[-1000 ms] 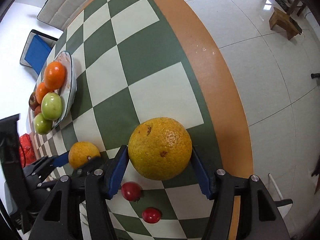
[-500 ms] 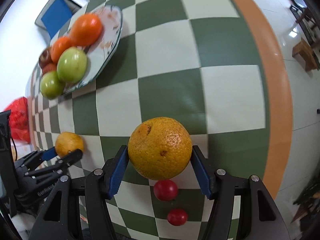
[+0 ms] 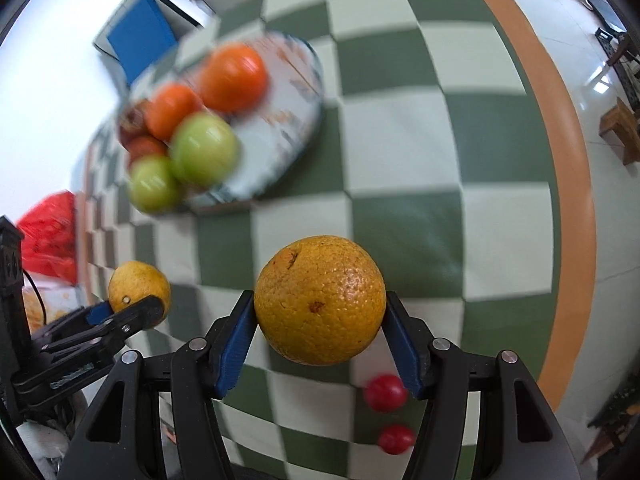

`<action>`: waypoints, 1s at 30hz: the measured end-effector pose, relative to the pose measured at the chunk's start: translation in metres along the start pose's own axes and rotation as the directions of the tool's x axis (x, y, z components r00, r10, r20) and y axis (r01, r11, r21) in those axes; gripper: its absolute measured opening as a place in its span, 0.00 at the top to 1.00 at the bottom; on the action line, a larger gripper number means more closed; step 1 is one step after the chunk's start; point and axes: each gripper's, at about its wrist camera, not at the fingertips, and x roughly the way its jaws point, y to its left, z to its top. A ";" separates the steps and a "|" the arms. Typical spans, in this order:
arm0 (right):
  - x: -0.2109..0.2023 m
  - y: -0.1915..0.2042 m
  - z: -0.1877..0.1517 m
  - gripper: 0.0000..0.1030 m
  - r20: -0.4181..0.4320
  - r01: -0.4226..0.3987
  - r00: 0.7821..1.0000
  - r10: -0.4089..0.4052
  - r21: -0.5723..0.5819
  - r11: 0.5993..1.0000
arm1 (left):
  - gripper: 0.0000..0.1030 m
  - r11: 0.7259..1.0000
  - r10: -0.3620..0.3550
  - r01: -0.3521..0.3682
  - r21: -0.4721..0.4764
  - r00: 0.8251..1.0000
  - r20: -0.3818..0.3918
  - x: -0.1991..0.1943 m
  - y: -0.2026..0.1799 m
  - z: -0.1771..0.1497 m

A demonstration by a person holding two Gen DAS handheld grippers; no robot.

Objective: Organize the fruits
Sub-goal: 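Carry the lemon and large orange onto the plate and open both tools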

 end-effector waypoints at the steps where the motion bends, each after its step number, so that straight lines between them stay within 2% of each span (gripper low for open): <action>1: -0.006 0.004 0.008 0.37 0.018 -0.014 1.000 0.014 -0.003 1.000 | 0.47 1.000 -0.010 0.010 -0.012 1.000 0.017 -0.011 0.004 0.005; 4: -0.015 0.022 0.038 0.37 0.066 -0.029 0.997 0.030 -0.010 1.000 | 0.47 0.998 -0.022 0.027 -0.061 0.997 0.079 -0.044 0.030 0.026; 7: -0.010 0.034 0.072 0.37 0.085 -0.011 0.996 0.011 -0.002 1.000 | 0.47 0.992 -0.007 0.021 -0.124 0.994 0.110 -0.046 0.049 0.060; 10: 0.005 0.044 0.098 0.37 0.069 0.018 0.997 -0.018 0.003 1.000 | 0.47 0.982 0.006 0.010 -0.188 0.996 0.084 -0.034 0.077 0.093; 15: 0.027 0.050 0.118 0.37 0.040 0.072 0.997 -0.072 -0.008 0.997 | 0.47 0.961 -0.063 0.054 -0.272 0.998 -0.025 0.008 0.097 0.125; 19: 0.037 0.042 0.127 0.36 0.011 0.071 0.997 -0.071 0.018 0.997 | 0.47 0.949 -0.103 0.079 -0.306 0.993 -0.060 0.021 0.104 0.127; 26: 0.043 0.045 0.127 0.34 0.006 0.050 0.999 -0.051 0.032 0.998 | 0.46 0.933 -0.129 0.106 -0.345 0.991 -0.045 0.023 0.112 0.122; 30: 0.038 0.046 0.126 0.24 0.016 0.049 0.999 -0.050 0.042 0.998 | 0.46 0.943 -0.112 0.091 -0.320 0.993 -0.047 0.020 0.110 0.123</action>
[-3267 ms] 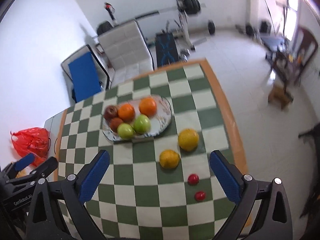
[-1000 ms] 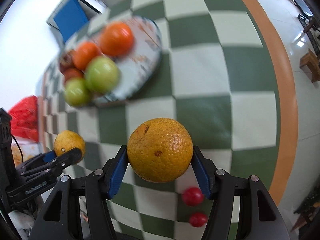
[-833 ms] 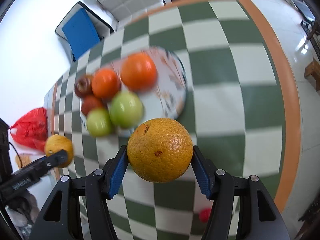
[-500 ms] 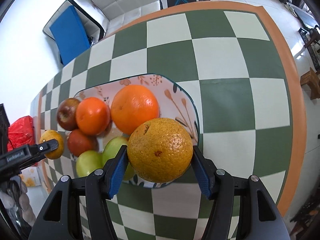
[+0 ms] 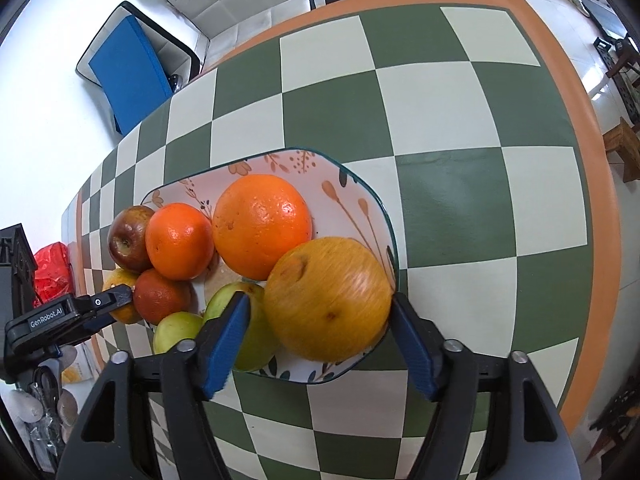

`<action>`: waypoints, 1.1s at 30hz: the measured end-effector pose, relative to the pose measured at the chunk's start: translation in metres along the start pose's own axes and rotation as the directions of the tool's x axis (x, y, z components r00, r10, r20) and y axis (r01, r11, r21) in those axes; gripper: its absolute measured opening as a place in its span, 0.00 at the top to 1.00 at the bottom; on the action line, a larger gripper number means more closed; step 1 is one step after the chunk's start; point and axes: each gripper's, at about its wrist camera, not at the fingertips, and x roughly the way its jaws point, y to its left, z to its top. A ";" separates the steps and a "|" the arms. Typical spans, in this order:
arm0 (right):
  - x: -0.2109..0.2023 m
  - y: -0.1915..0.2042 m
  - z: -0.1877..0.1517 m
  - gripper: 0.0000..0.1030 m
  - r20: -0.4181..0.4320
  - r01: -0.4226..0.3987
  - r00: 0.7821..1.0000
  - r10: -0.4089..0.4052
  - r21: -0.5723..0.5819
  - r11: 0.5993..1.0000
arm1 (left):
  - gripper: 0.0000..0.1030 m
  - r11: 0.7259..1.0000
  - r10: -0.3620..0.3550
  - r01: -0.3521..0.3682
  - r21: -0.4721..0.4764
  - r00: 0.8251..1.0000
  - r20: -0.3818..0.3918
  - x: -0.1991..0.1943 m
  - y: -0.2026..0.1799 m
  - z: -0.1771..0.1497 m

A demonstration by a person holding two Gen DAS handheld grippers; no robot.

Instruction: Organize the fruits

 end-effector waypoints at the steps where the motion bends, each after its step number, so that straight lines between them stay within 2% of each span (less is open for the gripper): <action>1: -0.001 0.000 0.000 0.21 0.001 0.001 1.000 -0.001 -0.001 1.000 | 0.45 1.000 0.006 -0.007 0.007 1.000 0.005 -0.002 -0.001 0.000; 3: -0.004 0.001 -0.001 0.20 0.007 0.004 1.000 -0.004 -0.005 1.000 | 0.28 1.000 0.008 -0.009 0.019 1.000 0.016 -0.005 -0.003 -0.001; 5: -0.007 0.003 -0.002 0.19 0.010 0.010 1.000 -0.010 -0.012 1.000 | 0.21 1.000 0.012 -0.013 0.027 1.000 0.028 -0.006 -0.007 0.000; 6: -0.010 0.004 -0.003 0.15 0.015 0.021 1.000 -0.021 -0.016 1.000 | 0.19 0.999 0.017 -0.018 0.030 0.999 0.030 -0.008 -0.007 -0.001; 7: -0.013 0.006 -0.004 0.11 0.026 0.032 0.999 -0.031 -0.027 0.999 | 0.19 0.999 0.024 -0.025 0.032 0.999 0.034 -0.008 -0.009 -0.001; 9: -0.020 0.009 -0.007 0.10 0.044 0.053 0.998 -0.051 -0.045 0.998 | 0.19 0.998 0.046 -0.048 0.051 0.997 0.056 -0.014 -0.011 -0.004; 12: -0.036 0.021 -0.018 0.07 0.099 0.141 0.986 -0.132 -0.094 0.986 | 0.18 0.988 0.107 -0.119 0.098 0.987 0.116 -0.027 -0.020 -0.013; 15: -0.053 0.030 -0.035 0.06 0.158 0.208 0.969 -0.188 -0.123 0.970 | 0.18 0.964 0.188 -0.221 0.150 0.960 0.206 -0.040 -0.030 -0.032; 18: -0.068 0.037 -0.054 0.06 0.205 0.244 0.955 -0.214 -0.134 0.961 | 0.18 0.943 0.217 -0.273 0.190 0.939 0.268 -0.049 -0.038 -0.056; 24: -0.095 0.047 -0.091 0.06 0.272 0.274 0.934 -0.230 -0.138 0.952 | 0.18 0.921 0.204 -0.302 0.246 0.912 0.356 -0.070 -0.051 -0.099; 33: -0.162 0.059 -0.146 0.06 0.391 0.277 0.896 -0.211 -0.122 0.953 | 0.18 0.908 0.133 -0.302 0.289 0.865 0.484 -0.129 -0.066 -0.147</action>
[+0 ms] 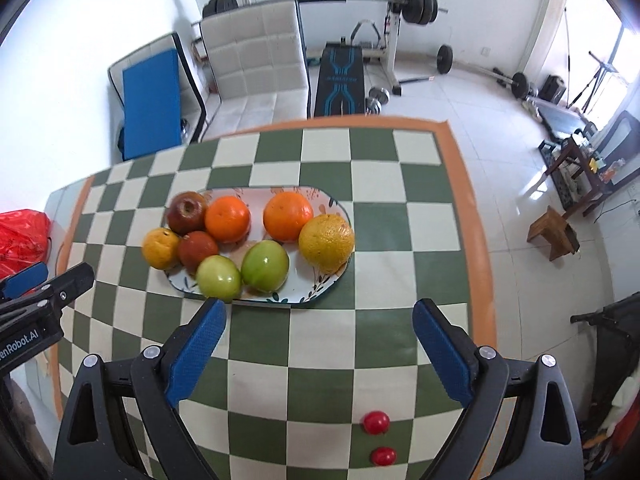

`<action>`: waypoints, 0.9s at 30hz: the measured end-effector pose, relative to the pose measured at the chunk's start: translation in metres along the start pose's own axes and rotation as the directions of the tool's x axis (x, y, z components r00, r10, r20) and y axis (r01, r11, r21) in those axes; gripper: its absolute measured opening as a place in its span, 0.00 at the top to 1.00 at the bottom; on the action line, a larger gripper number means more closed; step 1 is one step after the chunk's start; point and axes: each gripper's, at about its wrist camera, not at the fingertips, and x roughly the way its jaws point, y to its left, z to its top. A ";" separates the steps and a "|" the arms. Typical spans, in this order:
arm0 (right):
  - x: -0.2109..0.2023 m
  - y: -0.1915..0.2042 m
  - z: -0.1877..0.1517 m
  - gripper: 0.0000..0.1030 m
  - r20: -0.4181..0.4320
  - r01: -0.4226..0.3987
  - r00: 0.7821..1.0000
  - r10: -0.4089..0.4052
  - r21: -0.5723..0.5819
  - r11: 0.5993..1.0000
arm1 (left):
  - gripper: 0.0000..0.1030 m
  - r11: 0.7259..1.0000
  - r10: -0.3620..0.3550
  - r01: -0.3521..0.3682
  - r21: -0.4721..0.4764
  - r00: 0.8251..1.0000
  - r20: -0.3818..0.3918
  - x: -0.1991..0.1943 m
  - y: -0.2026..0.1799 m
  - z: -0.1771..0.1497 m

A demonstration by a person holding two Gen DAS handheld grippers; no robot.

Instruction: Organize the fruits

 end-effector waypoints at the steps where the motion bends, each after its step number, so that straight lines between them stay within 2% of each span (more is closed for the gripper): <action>1: -0.011 0.000 -0.003 0.06 0.015 -0.001 1.000 0.001 0.002 1.000 | 0.18 1.000 -0.005 0.005 0.000 1.000 0.017 -0.009 0.000 -0.001; 13: -0.120 0.004 -0.032 0.06 0.145 -0.018 0.989 0.018 0.000 1.000 | 0.18 0.998 -0.067 0.068 -0.004 0.989 0.129 -0.094 0.004 -0.032; 19: -0.159 0.006 -0.046 0.06 0.185 -0.035 0.982 0.032 0.010 0.999 | 0.18 0.997 -0.077 0.074 0.022 0.980 0.185 -0.133 0.003 -0.045; 27: -0.200 0.008 -0.063 0.06 0.231 -0.055 0.972 0.050 0.016 0.998 | 0.18 0.995 -0.100 0.092 0.047 0.973 0.207 -0.164 0.002 -0.061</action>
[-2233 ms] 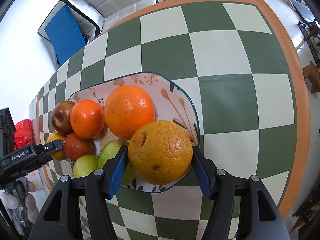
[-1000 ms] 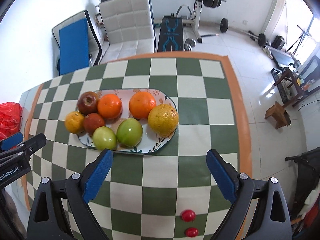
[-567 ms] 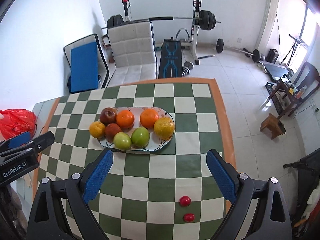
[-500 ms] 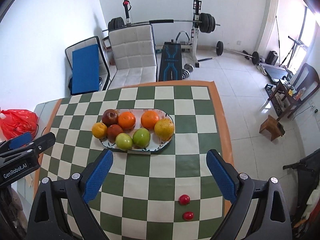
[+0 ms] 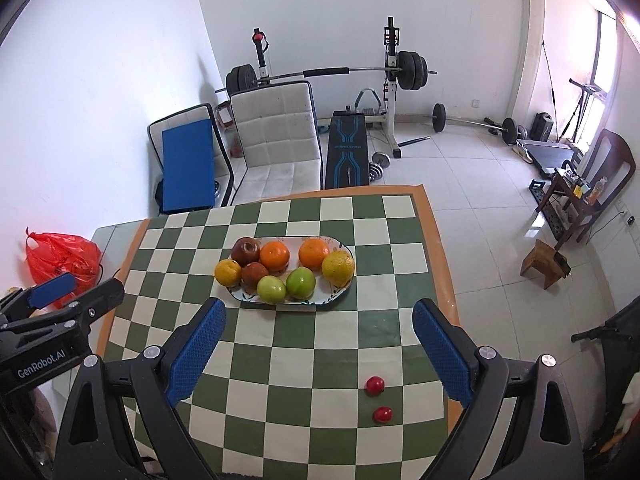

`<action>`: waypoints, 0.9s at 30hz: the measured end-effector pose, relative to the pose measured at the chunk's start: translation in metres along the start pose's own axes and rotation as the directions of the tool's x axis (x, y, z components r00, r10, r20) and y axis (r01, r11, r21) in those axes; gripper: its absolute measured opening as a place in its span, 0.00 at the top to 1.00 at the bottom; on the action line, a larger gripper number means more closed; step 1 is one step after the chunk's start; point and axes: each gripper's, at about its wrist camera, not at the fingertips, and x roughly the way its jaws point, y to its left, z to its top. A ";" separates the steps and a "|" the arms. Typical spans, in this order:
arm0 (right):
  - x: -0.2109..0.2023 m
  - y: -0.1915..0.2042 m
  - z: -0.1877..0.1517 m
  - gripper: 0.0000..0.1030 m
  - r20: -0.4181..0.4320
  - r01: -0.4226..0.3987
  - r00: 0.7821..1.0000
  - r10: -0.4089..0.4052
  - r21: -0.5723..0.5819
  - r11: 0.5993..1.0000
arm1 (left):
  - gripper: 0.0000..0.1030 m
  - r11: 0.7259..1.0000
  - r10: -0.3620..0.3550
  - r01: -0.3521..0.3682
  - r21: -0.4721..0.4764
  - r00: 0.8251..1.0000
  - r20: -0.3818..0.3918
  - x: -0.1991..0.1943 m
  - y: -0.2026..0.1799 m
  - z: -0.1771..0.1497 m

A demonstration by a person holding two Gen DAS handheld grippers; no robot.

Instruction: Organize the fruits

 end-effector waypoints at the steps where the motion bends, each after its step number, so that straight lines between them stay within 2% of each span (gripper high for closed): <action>1: -0.004 0.000 -0.001 0.06 0.003 -0.004 1.000 0.004 0.004 1.000 | 0.18 1.000 -0.007 0.007 -0.002 1.000 0.002 -0.003 0.000 -0.002; 11: -0.009 -0.004 -0.006 0.06 0.005 -0.008 1.000 0.008 0.014 1.000 | 0.18 1.000 0.005 -0.005 -0.012 1.000 0.015 -0.014 -0.001 -0.011; 13: -0.008 -0.004 -0.007 0.06 0.004 -0.017 1.000 0.017 0.017 1.000 | 0.13 1.000 0.006 -0.006 -0.017 1.000 0.012 -0.013 -0.001 -0.013; 14: -0.007 -0.005 -0.007 0.06 0.005 -0.019 1.000 0.018 0.019 1.000 | 0.01 1.000 0.005 -0.005 -0.017 1.000 0.007 -0.011 0.000 -0.013; 16: -0.004 -0.006 -0.007 0.01 0.001 -0.027 1.000 0.027 0.024 0.999 | 0.00 1.000 0.001 -0.001 -0.019 1.000 -0.001 -0.007 0.000 -0.014; 18: 0.005 -0.014 -0.009 0.01 -0.021 -0.032 0.999 0.033 0.042 0.999 | 0.00 1.000 0.004 -0.004 -0.014 1.000 -0.016 -0.001 -0.003 -0.014; 21: 0.032 -0.036 -0.019 0.01 -0.086 -0.041 0.995 0.049 0.091 0.995 | 0.00 1.000 0.018 -0.018 0.002 0.999 -0.037 0.015 -0.009 -0.016; 23: 0.059 -0.055 -0.033 0.01 -0.155 -0.014 0.987 0.032 0.121 0.993 | 0.00 0.999 0.031 -0.030 0.021 0.998 -0.061 0.031 -0.016 -0.019; 26: 0.106 -0.087 -0.068 0.04 -0.265 0.041 0.964 0.003 0.160 0.986 | 0.00 0.997 0.056 -0.049 0.065 0.992 -0.114 0.064 -0.031 -0.026; 27: 0.125 -0.098 -0.083 0.10 -0.310 0.051 0.951 0.008 0.180 0.982 | 0.00 0.995 0.065 -0.054 0.084 0.988 -0.139 0.077 -0.037 -0.029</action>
